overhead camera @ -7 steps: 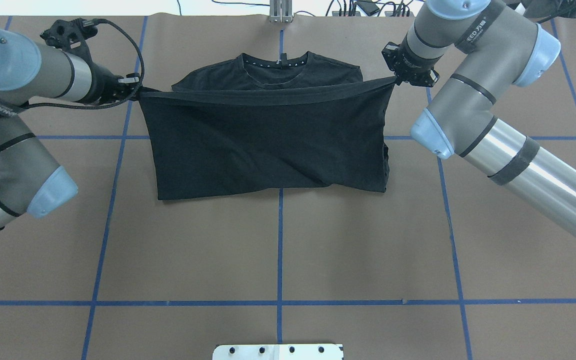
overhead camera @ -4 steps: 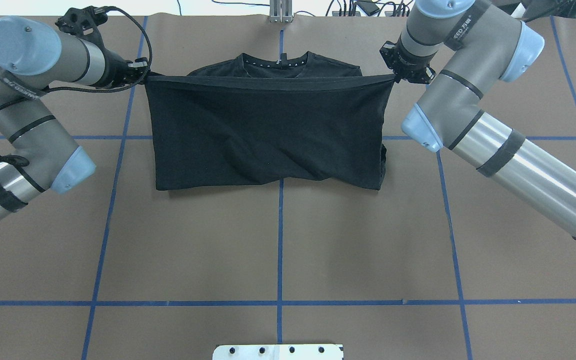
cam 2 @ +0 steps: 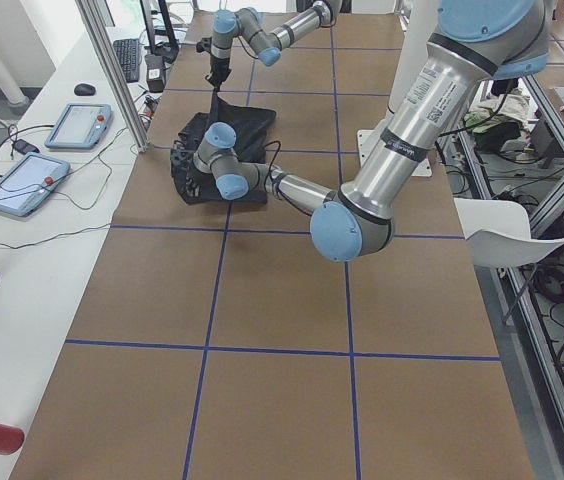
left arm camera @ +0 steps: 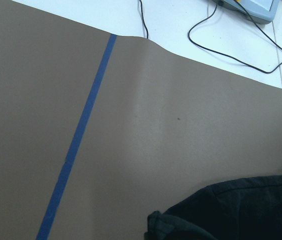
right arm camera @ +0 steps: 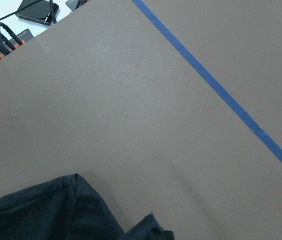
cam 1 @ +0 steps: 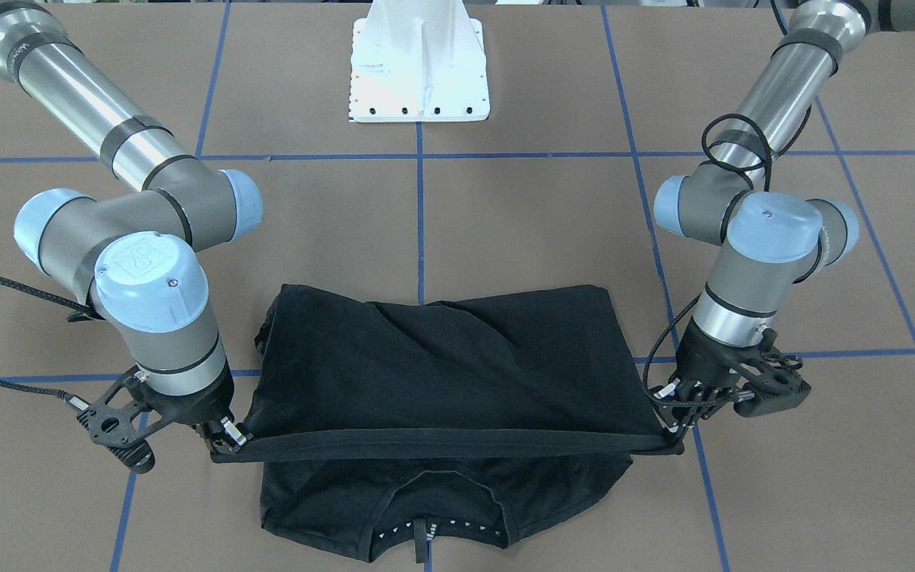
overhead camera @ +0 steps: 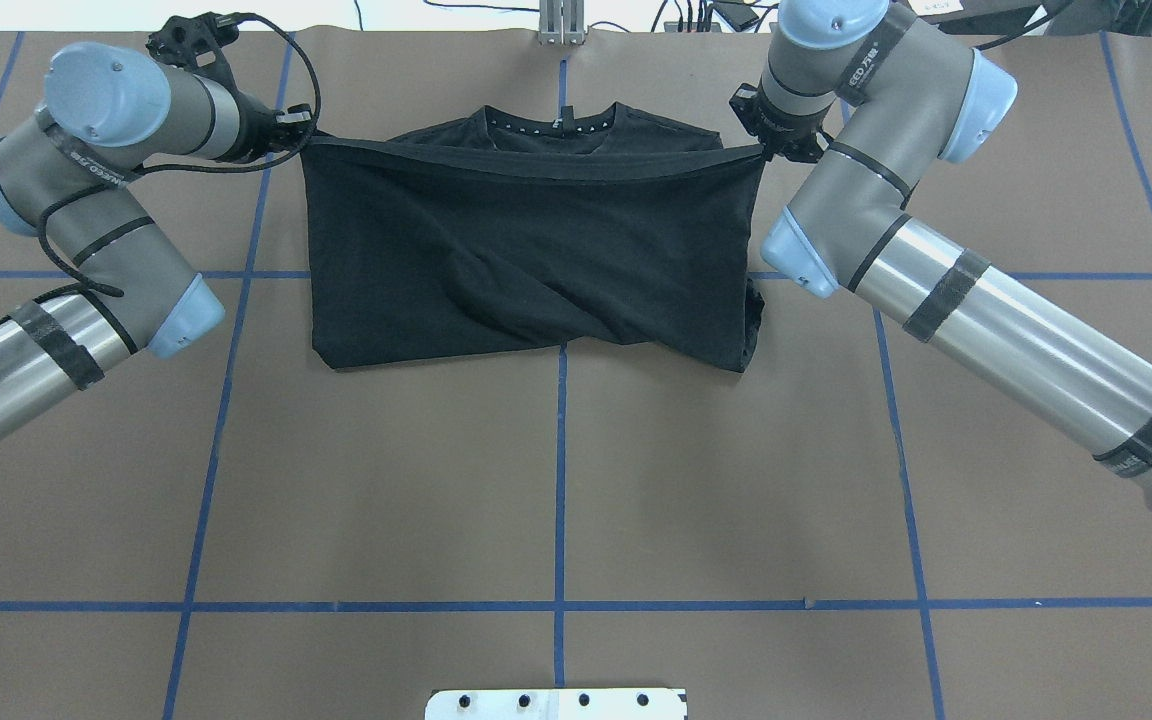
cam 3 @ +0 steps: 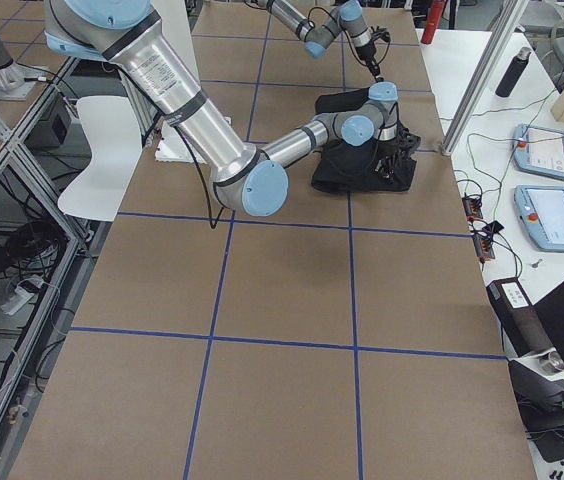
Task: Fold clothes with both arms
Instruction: 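Lay the folded hem near the collar and open both grippers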
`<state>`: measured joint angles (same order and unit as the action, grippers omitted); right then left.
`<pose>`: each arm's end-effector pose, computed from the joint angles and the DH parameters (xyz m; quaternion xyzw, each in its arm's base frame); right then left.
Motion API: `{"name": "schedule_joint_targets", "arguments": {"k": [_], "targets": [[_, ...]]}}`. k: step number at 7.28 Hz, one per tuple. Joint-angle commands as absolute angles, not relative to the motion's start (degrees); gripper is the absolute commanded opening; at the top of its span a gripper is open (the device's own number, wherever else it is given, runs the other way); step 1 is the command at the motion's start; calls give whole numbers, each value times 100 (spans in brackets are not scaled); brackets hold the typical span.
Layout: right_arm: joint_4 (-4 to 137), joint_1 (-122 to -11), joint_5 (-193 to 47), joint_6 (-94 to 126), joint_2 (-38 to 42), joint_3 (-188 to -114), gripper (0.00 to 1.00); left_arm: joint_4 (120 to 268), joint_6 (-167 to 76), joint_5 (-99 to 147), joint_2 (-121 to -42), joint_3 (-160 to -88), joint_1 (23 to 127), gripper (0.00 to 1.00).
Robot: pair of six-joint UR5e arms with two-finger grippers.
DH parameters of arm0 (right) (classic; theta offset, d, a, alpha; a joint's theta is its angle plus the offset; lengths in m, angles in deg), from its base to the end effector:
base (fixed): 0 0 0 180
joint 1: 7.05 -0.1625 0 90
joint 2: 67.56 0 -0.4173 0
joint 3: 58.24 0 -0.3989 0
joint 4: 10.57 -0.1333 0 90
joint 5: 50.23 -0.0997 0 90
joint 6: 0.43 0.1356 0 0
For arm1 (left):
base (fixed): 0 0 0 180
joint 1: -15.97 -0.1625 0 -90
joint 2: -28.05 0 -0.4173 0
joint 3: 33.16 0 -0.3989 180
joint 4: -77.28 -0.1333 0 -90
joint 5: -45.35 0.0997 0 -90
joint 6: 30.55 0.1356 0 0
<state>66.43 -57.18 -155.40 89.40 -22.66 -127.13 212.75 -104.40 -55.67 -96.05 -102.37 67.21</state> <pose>-0.4496 -0.6908 0.3394 0.0203 -0.3378 0.3590 0.8698 0.4094 -0.6814 0.3999 0.2014 0.4528 -0.2165 0.8411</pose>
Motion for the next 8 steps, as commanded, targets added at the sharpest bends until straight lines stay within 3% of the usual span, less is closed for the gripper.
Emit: {"name": "schedule_joint_targets", "arguments": {"k": [1,2,3,4,6,8], "targets": [[6475,-5697,-15343,8939,-2317,-12486,0,21369,-10438,-5467,-9772,-9909,6721,22],[6475,-5697,-15307,8939,-2344,-12408,5,21369,-10438,-5467,-9772,-9908,6713,33],[6475,-5697,-15272,8939,-2405,-12372,48,21430,-10438,-5467,-9772,-9900,6721,44],[6475,-5680,-15271,8983,-2554,-12372,66,21439,-10446,-5476,-9772,-9917,6721,45],[6475,-5680,-15324,9315,-2599,-12450,69,21448,-10446,-5494,-9737,-10039,6730,45],[6475,-5401,-15324,9945,-2041,-13376,69,21430,-10464,-5520,-9667,-10223,6730,45]]}}
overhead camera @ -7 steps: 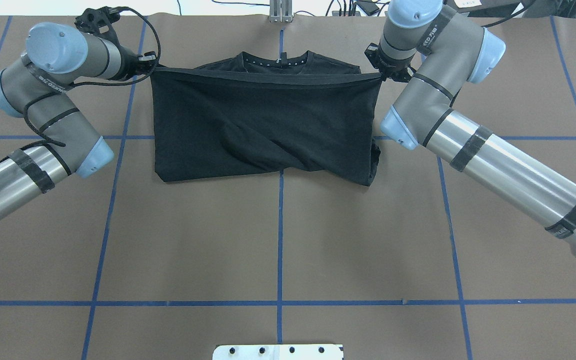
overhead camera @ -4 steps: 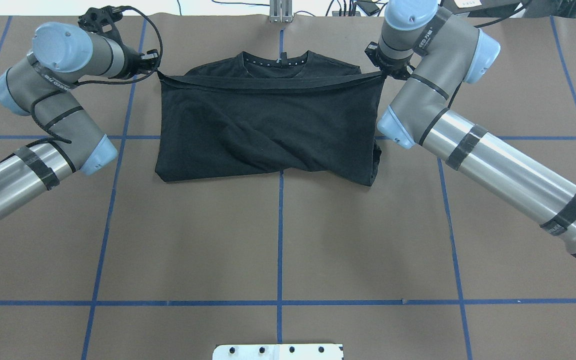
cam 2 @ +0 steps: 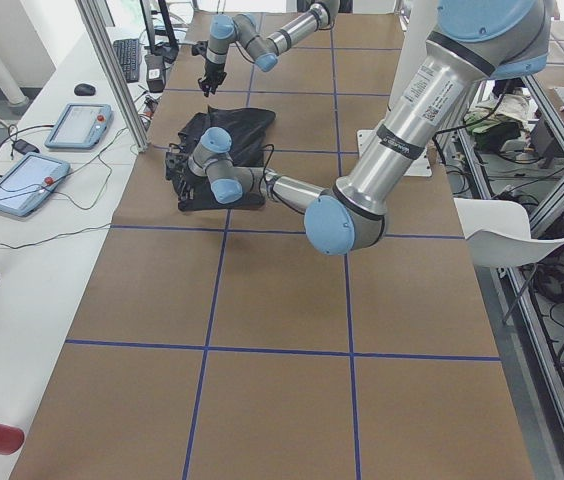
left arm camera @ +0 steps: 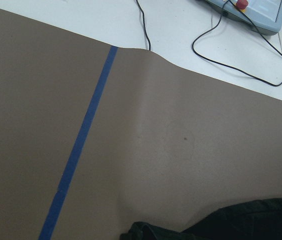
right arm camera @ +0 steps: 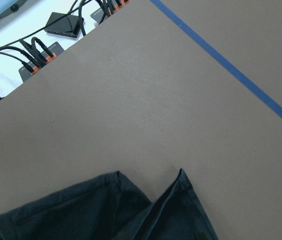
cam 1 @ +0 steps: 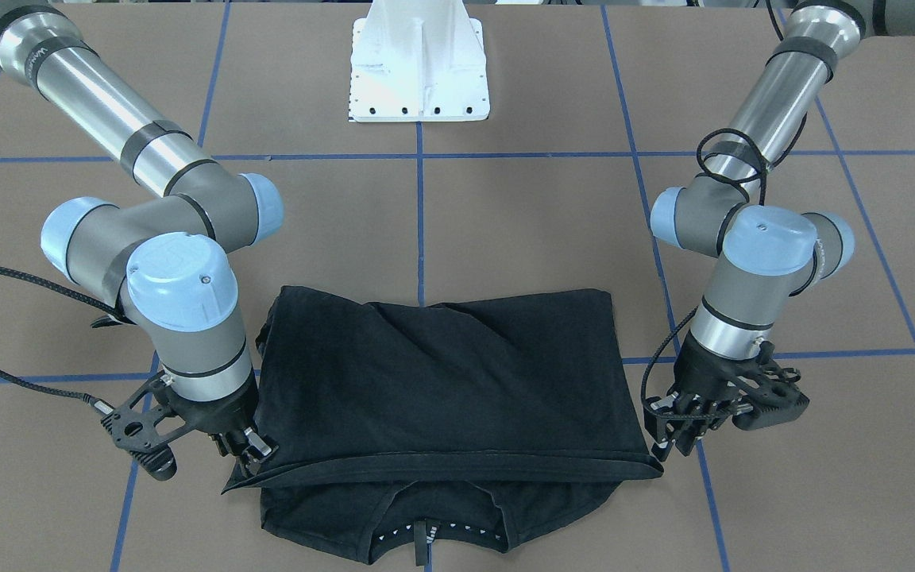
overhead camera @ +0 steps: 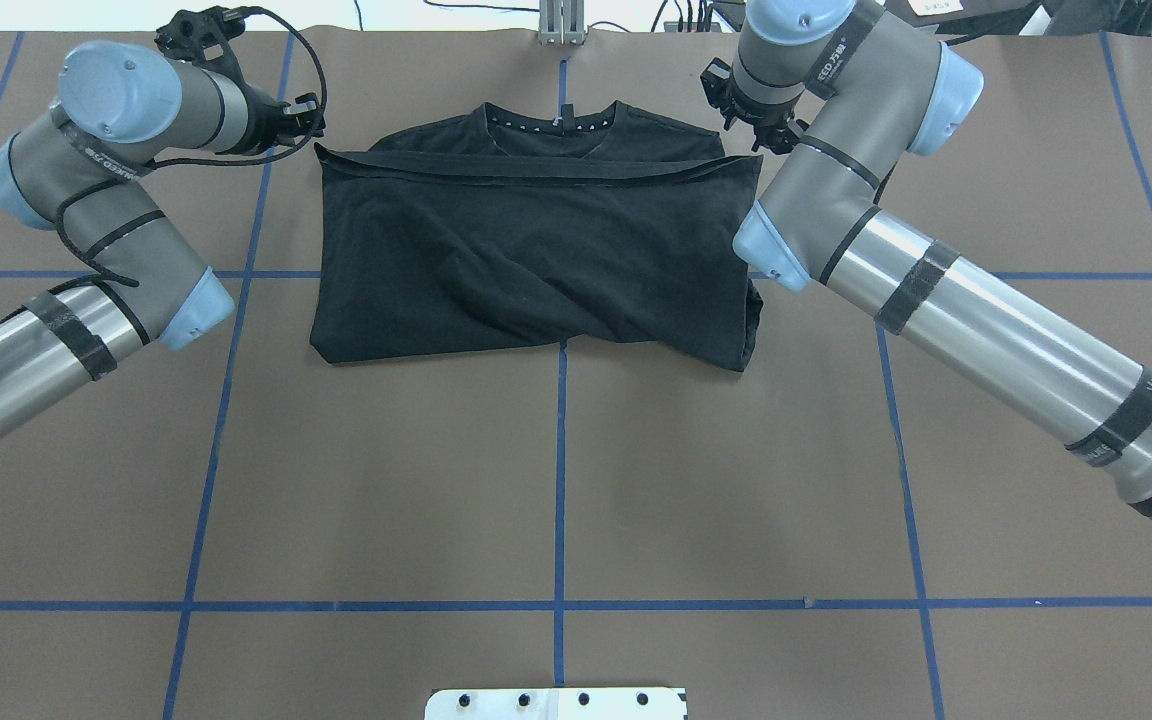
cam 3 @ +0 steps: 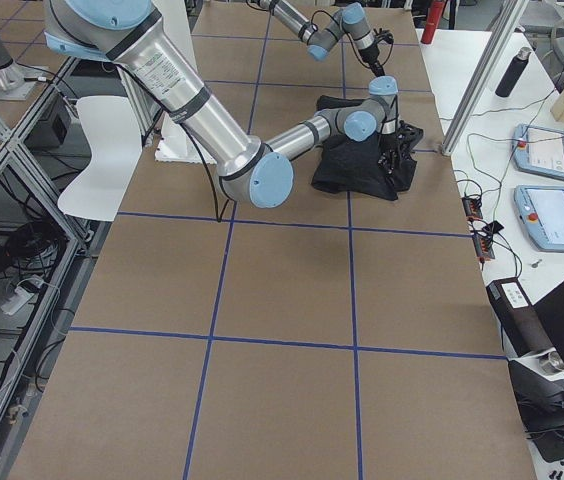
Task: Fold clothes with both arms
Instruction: 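Move the right gripper to the folded shirt's side edge and grasp it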
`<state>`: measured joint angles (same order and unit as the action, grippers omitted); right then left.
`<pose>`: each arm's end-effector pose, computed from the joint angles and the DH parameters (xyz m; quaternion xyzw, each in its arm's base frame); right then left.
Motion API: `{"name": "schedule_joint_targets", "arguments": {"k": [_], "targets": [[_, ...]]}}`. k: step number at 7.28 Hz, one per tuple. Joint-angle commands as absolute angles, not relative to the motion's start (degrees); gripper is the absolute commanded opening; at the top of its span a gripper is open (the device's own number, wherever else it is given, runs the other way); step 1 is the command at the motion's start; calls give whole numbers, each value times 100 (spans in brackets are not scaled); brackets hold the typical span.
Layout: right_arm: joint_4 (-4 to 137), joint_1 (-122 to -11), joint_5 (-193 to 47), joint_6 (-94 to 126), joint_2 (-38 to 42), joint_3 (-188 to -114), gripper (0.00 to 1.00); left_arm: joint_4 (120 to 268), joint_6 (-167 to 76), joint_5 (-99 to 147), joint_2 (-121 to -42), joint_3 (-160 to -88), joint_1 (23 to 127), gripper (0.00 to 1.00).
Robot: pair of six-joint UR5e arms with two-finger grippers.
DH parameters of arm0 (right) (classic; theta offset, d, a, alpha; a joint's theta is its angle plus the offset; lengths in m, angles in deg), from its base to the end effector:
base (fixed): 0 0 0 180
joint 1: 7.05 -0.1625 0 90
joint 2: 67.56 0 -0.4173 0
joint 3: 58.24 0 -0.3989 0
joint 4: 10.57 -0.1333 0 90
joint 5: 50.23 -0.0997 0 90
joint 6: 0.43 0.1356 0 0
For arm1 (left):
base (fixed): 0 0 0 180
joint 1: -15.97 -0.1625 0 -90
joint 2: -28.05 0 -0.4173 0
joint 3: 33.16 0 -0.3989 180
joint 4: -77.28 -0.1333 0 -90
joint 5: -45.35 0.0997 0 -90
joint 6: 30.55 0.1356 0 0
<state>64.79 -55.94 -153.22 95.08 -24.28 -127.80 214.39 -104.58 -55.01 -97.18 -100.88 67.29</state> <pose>-0.4639 -0.6880 0.3065 0.0299 -0.3619 0.3903 0.8460 0.4117 -0.6885 0.3942 0.2111 0.4582 -0.2187 0.8352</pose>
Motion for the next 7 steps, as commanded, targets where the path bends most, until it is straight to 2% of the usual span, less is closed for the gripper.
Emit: {"name": "schedule_joint_targets", "arguments": {"k": [1,3,4,7], "targets": [[6466,-4937,-15246,10298,-1349,-14348,69,21404,-10481,-5511,-9667,-10259,6730,45],[6466,-4390,-14738,10503,-423,-15408,70,21404,-10446,-5485,-9588,-10269,6730,45],[6457,-4266,-14727,10504,-150,-15630,73,21404,-10455,-5468,-9587,-10277,6730,45],[6457,-4089,-14726,10687,-199,-15597,73,21386,-10446,-5459,-9587,-10277,6730,45]]}}
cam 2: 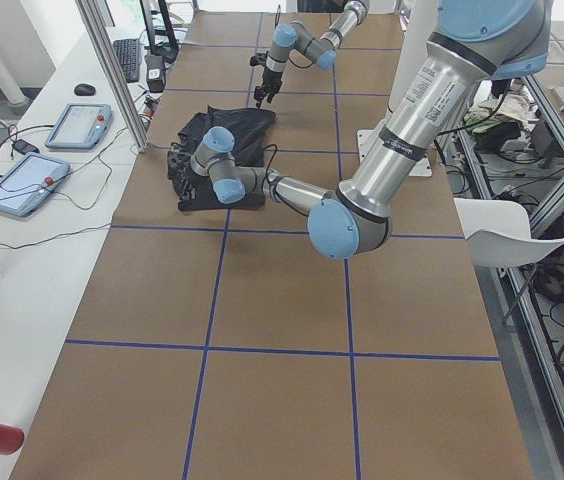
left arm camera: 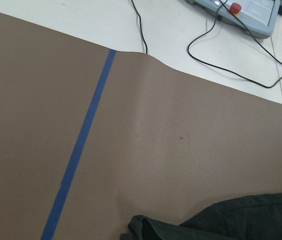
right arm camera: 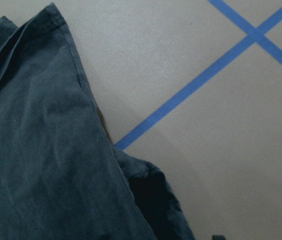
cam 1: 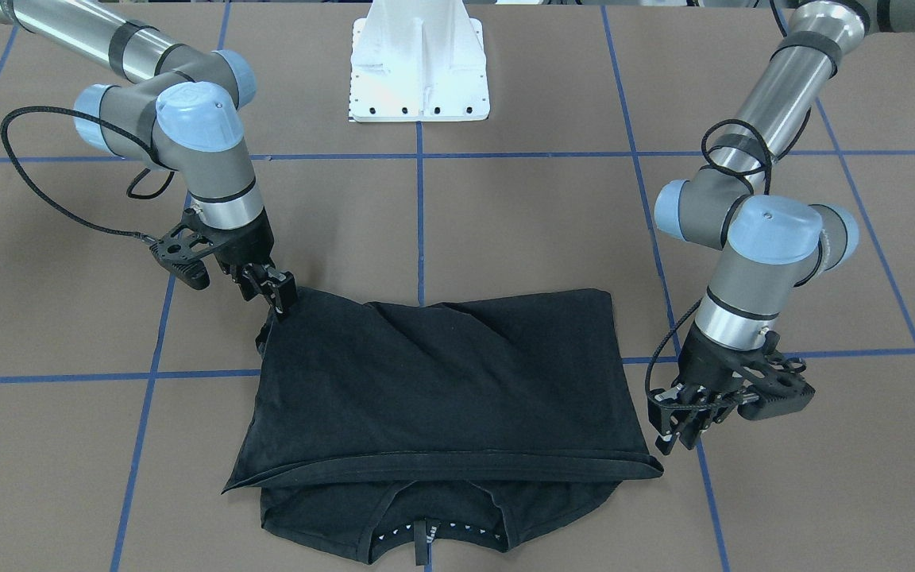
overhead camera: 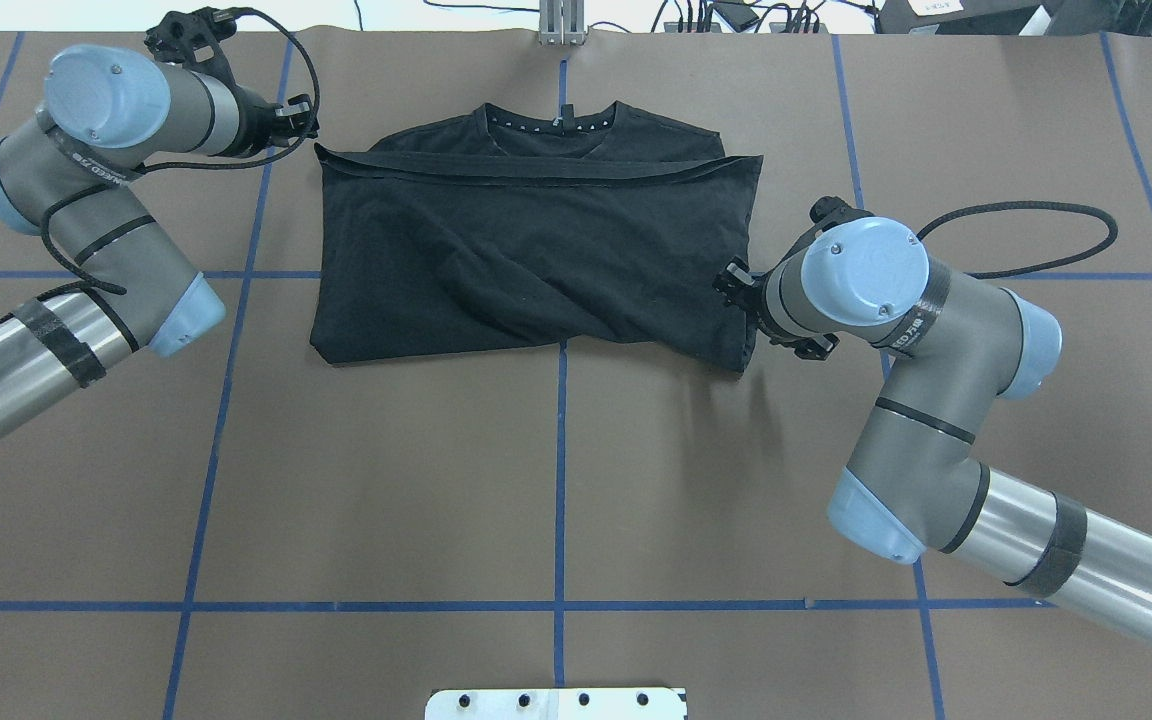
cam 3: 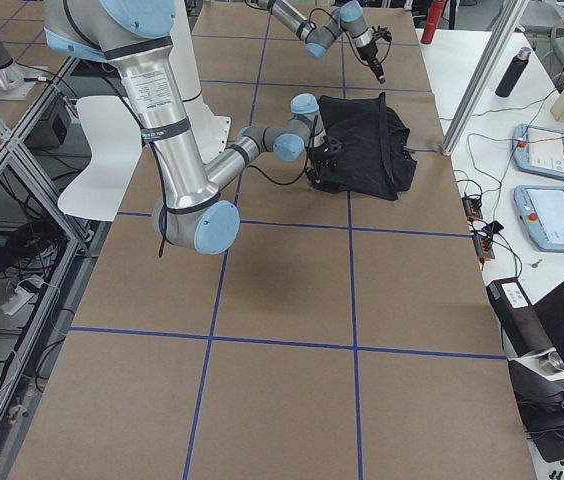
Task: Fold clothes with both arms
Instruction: 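Move the right gripper to the folded shirt's side edge and grasp it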
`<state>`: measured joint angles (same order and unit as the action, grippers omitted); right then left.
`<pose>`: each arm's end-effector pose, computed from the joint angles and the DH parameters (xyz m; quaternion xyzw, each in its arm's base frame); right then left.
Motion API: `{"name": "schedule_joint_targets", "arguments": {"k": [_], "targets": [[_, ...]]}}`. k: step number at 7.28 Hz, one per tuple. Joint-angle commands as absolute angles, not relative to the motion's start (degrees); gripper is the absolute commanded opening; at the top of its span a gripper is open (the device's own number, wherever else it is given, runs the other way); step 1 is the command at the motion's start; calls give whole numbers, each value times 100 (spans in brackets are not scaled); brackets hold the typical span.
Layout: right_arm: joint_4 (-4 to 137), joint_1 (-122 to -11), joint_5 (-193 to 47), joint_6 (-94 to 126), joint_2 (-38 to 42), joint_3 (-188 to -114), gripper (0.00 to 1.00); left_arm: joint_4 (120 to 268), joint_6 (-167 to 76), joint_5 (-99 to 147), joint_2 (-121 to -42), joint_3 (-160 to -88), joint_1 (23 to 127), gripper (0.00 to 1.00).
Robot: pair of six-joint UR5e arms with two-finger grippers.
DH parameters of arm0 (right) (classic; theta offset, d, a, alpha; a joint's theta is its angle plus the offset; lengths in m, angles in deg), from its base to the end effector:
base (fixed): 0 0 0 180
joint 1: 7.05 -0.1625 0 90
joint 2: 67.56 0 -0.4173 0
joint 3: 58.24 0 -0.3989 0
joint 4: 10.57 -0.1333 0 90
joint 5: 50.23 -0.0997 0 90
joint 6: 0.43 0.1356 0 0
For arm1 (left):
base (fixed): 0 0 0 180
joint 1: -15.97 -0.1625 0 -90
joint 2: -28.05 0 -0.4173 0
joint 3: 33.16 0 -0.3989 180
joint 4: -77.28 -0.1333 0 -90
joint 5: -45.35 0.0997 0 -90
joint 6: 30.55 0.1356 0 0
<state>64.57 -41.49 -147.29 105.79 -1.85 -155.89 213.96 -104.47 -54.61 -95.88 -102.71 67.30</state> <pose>-0.4920 -0.4788 0.3513 0.0070 -0.4003 0.3698 0.8384 0.4055 -0.6825 0.3957 0.2146 0.4571 -0.2196 0.8348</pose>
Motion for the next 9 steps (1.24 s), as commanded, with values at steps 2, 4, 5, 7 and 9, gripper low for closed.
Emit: {"name": "schedule_joint_targets", "arguments": {"k": [2,4,5,7,9], "targets": [[6457,-3940,-14718,10732,-191,-15580,66,21386,-10446,-5450,-9596,-10277,6730,45],[6457,-3852,-14718,10741,-173,-15588,57,21386,-10464,-5459,-9596,-10277,6730,45],[6457,-3852,-14709,10750,-165,-15597,50,21378,-10464,-5459,-9596,-10277,6730,45],[6457,-3860,-14700,10750,-103,-15615,37,21377,-10464,-5459,-9614,-10277,6721,45],[6457,-3860,-14700,10750,-103,-15606,8,21377,-10473,-5459,-9605,-10295,6721,45]]}}
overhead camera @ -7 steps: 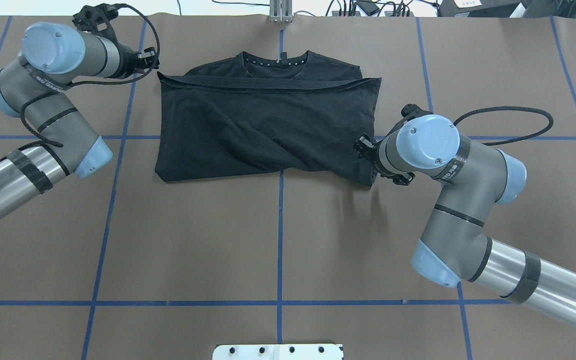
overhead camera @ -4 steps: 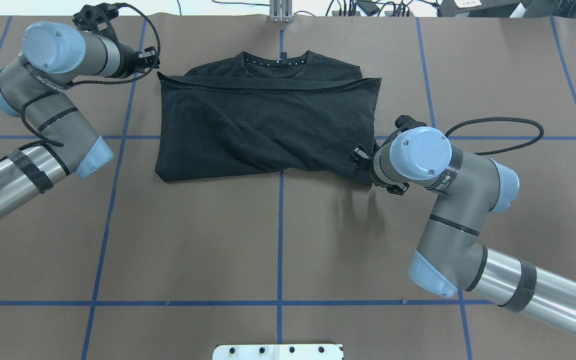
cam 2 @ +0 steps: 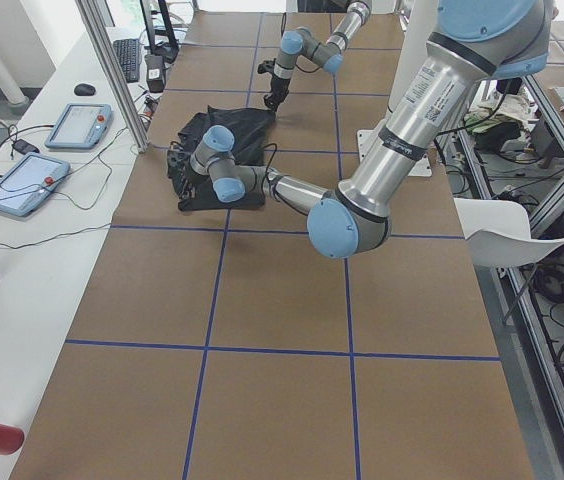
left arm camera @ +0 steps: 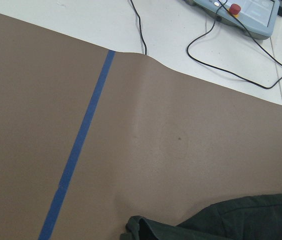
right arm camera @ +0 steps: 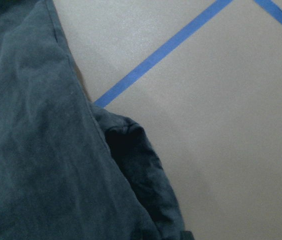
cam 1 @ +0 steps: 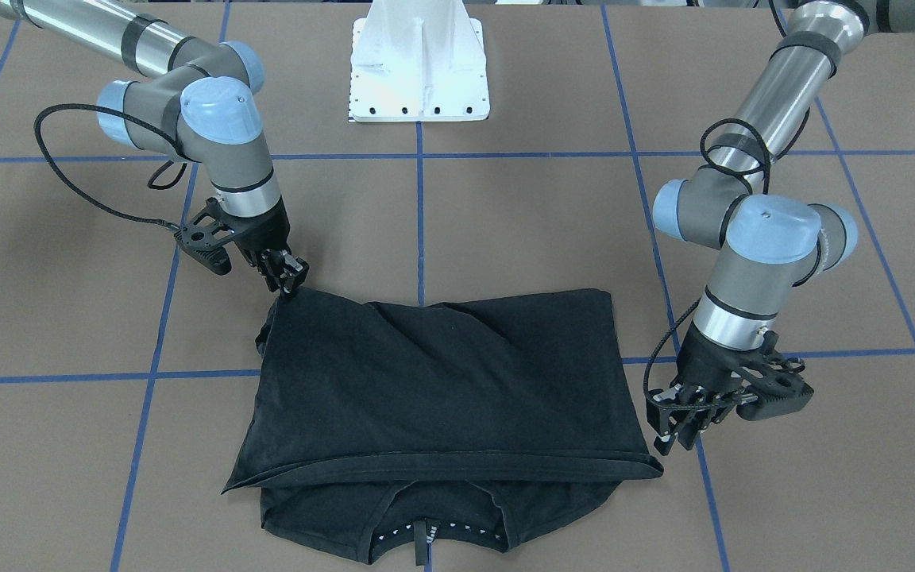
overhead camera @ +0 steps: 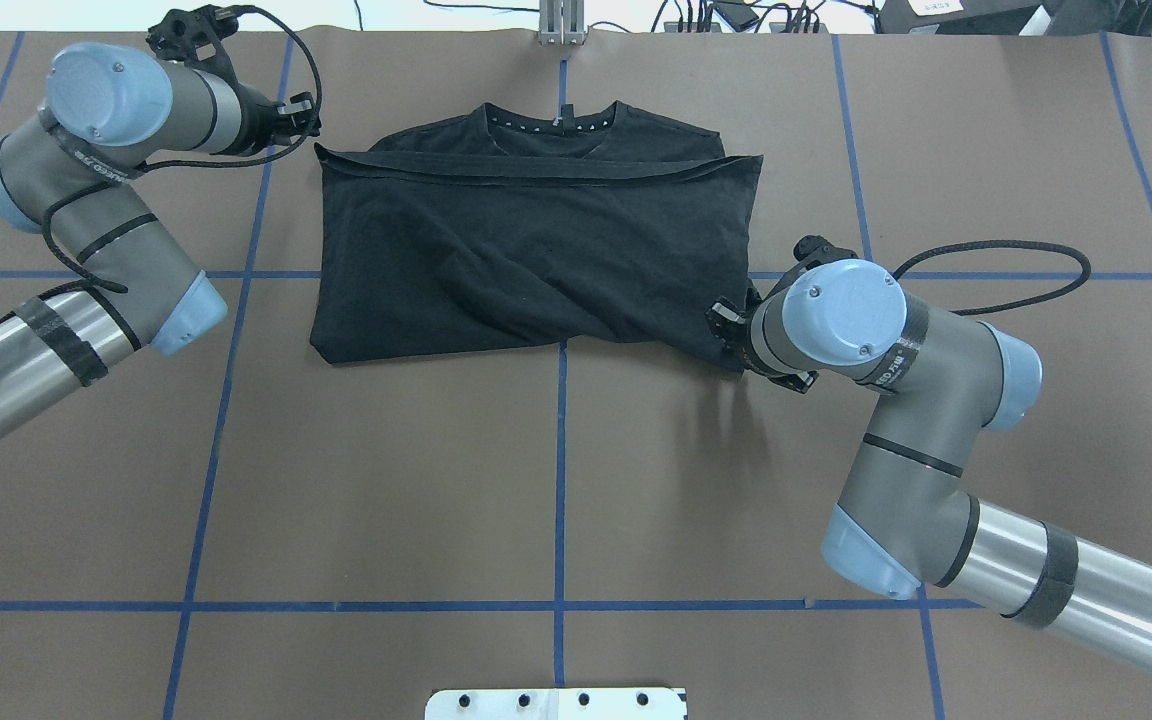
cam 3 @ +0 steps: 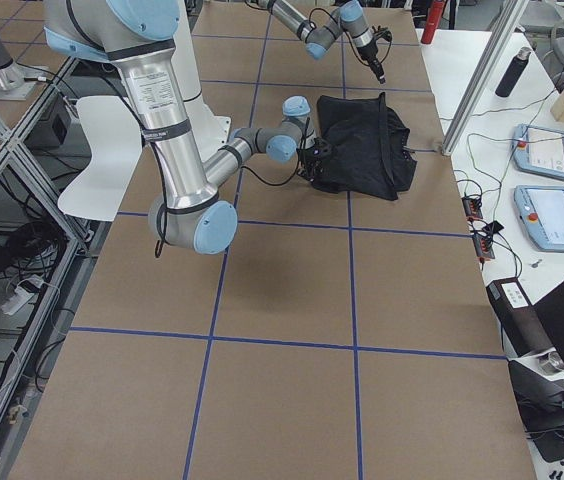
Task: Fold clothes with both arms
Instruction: 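Move the right gripper to the folded shirt's side edge and grasp it, then drag the shirt's side edge with the right gripper toward the robot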
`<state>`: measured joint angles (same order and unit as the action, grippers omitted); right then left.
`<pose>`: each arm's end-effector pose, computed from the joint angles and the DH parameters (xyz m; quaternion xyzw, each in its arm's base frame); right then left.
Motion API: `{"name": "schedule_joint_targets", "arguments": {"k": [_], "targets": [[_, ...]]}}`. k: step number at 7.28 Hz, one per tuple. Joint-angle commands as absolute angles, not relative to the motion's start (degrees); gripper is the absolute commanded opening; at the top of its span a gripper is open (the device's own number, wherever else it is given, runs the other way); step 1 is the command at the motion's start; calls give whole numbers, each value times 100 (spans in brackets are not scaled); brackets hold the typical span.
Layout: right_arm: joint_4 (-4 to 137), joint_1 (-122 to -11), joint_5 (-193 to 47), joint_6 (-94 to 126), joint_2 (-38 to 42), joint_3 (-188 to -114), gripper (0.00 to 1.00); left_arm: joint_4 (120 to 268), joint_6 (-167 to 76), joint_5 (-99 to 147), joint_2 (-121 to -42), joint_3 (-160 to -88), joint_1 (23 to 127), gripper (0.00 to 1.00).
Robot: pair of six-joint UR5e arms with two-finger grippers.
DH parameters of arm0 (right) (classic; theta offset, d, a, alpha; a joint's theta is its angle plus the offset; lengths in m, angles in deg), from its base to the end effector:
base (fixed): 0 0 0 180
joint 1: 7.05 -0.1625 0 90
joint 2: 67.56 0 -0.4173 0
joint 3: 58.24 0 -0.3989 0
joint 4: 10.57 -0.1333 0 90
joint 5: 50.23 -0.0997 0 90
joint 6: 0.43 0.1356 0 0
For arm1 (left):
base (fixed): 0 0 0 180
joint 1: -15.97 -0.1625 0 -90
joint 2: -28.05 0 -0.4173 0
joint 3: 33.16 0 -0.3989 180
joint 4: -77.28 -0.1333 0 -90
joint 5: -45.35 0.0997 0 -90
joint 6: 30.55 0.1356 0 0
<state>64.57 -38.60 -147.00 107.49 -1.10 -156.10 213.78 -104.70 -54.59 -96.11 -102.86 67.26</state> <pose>-0.5124 -0.4523 0.3583 -0.0074 -0.3958 0.3631 0.8435 0.4064 -0.6828 0.3916 0.2145 0.4587 -0.2206 0.8336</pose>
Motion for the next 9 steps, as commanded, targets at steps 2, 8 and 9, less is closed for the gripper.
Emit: {"name": "schedule_joint_targets", "arguments": {"k": [2,8,9], "targets": [[6457,-3860,-14718,10750,-120,-15624,0,21377,-10482,-5459,-9605,-10295,6730,45],[6492,-3922,-15104,10679,589,-16693,0,21377,-10482,-5467,-9605,-10295,6730,45],[6527,-3922,-15165,10679,966,-17096,0,21377,-10490,-5467,-9605,-10295,6730,45]]}}
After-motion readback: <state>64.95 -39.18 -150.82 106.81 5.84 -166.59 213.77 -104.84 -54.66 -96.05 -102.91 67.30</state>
